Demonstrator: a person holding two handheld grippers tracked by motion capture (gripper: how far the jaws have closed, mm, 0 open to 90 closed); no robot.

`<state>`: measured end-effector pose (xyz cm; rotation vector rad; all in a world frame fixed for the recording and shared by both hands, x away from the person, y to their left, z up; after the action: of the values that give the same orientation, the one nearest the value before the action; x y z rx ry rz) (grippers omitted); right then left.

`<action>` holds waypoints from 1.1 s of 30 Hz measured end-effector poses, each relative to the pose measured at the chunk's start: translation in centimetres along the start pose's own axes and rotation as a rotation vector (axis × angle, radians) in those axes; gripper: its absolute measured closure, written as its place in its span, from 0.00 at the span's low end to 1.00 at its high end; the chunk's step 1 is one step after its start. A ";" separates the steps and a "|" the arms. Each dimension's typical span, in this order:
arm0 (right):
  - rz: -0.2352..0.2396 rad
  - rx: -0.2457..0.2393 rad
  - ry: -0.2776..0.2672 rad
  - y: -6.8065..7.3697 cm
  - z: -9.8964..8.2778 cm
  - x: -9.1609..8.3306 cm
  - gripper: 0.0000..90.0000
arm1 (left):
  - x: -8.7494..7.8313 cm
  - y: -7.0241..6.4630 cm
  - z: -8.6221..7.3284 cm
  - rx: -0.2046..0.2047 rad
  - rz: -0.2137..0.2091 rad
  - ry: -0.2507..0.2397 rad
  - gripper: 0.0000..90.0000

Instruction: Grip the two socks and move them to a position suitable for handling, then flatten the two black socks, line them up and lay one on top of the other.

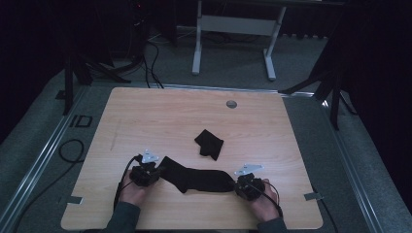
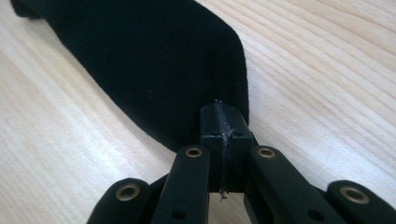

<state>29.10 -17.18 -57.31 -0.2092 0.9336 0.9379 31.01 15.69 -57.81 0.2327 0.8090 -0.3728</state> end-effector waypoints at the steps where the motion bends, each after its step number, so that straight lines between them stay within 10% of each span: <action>1: -0.004 0.001 0.002 -0.2 0.0 0.0 0.99 | 0.0 -0.1 0.0 -0.002 -0.004 0.000 0.99; 15: 0.031 0.006 -0.074 -0.5 3.1 -2.1 0.66 | 0.1 -0.9 0.1 0.023 -0.020 -0.005 0.96; 33: -0.040 -0.004 -0.095 -3.4 10.4 -0.4 0.66 | -0.7 -0.9 0.5 0.006 -0.047 -0.075 0.86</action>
<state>37.78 -14.01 -51.43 -0.1848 0.8374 0.9054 30.56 14.86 -57.04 0.2043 0.7407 -0.4253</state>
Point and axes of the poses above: each handheld gripper's, and its own axes: x roughly forward along the jaws, z roughly out of its top, y roughly to its left, the point moved 3 cm from there along x, roughly forward along the jaws, and after that the axes turned 13 degrees about z, right-handed, at the moved point
